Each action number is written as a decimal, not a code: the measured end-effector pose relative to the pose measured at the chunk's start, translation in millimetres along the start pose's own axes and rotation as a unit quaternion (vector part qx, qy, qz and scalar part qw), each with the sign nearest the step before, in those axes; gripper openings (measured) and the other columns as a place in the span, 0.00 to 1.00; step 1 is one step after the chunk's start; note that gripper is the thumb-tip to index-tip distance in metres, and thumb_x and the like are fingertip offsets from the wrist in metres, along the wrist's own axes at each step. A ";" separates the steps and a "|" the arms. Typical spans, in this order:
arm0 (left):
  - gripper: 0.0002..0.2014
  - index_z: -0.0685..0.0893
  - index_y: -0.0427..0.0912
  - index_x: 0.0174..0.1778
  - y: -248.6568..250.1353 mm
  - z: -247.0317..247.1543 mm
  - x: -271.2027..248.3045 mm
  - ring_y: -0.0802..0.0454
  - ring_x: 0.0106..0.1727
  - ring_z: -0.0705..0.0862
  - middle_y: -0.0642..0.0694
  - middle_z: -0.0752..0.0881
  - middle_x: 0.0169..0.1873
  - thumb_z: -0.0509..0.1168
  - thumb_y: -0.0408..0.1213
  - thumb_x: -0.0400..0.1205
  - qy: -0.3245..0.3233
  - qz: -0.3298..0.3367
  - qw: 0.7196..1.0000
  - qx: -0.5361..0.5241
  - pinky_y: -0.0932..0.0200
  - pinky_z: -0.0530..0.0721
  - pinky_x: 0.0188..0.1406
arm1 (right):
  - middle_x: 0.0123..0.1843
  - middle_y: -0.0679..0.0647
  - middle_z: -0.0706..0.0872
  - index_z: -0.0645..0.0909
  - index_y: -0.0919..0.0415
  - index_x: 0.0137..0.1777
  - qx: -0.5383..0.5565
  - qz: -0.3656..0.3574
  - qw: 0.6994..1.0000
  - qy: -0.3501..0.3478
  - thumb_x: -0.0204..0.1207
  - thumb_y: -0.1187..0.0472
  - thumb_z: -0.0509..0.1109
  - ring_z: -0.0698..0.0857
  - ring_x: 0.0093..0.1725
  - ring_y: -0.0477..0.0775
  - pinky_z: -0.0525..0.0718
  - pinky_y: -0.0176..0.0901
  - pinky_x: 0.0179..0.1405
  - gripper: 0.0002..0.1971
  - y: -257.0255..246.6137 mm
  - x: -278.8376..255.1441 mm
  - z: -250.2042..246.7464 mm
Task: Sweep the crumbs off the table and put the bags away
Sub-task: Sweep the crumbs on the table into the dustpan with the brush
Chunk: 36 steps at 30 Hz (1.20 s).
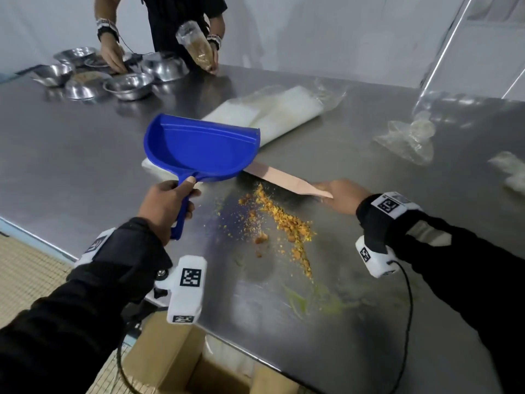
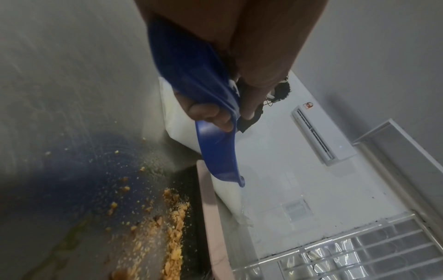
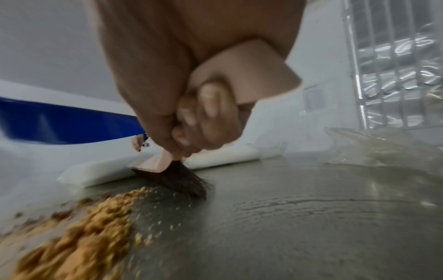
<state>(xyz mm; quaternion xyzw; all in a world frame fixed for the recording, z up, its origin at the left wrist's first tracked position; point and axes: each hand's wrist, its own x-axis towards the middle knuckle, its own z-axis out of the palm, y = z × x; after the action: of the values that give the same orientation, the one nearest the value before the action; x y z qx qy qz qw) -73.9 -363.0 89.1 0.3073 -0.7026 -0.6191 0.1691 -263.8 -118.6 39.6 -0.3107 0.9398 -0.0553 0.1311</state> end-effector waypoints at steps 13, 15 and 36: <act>0.08 0.79 0.40 0.46 -7.5 -25.1 -35.1 0.53 0.29 0.74 0.47 0.82 0.36 0.59 0.40 0.85 -0.051 -0.008 0.998 -0.020 0.71 0.78 0.17 | 0.74 0.51 0.78 0.62 0.49 0.79 -0.033 -0.033 0.997 -0.063 0.81 0.63 0.62 0.82 0.67 0.55 0.71 0.39 0.65 0.27 20.2 -145.4 25.3; 0.08 0.79 0.40 0.47 -9.1 -28.5 -39.9 0.53 0.29 0.74 0.47 0.82 0.36 0.59 0.40 0.85 -0.061 -0.009 0.998 -0.021 0.71 0.78 0.17 | 0.75 0.47 0.75 0.60 0.50 0.80 -0.025 -0.013 0.997 -0.078 0.82 0.63 0.61 0.79 0.70 0.52 0.66 0.30 0.59 0.27 20.9 -171.3 20.5; 0.09 0.80 0.39 0.42 -53.9 -108.7 -94.8 0.50 0.28 0.72 0.44 0.80 0.34 0.61 0.40 0.84 -0.129 -0.029 0.991 0.013 0.63 0.76 0.21 | 0.73 0.63 0.77 0.66 0.58 0.78 0.028 0.200 0.979 0.036 0.82 0.66 0.56 0.78 0.69 0.62 0.72 0.45 0.67 0.24 -77.3 -255.3 78.2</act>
<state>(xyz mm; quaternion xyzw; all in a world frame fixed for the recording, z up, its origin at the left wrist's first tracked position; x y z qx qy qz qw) 76.7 -387.9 69.3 0.2471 -0.7175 -0.6490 0.0547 -0.6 -29.5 33.0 -0.1099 0.9852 -0.0653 0.1141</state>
